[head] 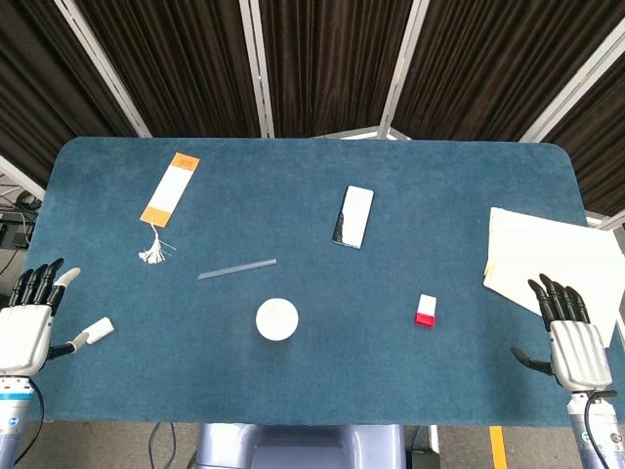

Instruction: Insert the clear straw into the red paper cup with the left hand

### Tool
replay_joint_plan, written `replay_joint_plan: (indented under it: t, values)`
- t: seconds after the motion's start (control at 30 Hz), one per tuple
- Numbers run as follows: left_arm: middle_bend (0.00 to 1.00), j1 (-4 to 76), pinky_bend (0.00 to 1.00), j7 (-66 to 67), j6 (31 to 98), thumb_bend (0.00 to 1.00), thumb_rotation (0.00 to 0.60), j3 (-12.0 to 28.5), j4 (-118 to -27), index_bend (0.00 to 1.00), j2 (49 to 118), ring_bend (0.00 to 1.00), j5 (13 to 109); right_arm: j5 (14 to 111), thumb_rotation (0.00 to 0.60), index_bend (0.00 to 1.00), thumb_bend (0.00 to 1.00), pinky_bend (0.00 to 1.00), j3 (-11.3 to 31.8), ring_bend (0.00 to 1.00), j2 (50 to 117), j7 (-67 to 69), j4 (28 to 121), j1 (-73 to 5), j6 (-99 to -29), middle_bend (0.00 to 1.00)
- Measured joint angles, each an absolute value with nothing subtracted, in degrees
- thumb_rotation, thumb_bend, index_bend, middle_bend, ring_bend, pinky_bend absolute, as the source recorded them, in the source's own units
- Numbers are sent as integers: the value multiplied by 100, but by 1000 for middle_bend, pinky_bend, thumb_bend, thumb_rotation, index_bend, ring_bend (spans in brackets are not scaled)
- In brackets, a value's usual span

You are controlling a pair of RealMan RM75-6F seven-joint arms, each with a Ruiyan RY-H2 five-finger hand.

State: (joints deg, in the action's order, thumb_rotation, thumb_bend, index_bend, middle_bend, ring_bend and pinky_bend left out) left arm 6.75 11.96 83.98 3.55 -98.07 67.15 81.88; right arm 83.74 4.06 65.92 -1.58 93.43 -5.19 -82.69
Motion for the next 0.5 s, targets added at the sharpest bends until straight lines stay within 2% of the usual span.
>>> replay_joint_plan:
  t: [0.5]
  values:
    - [0, 669, 0, 1202, 8417, 0, 600, 345, -9803, 133, 6723, 0, 8218, 8368, 600, 10, 138, 0, 401, 0, 6584, -175, 9370, -507, -8276, 0]
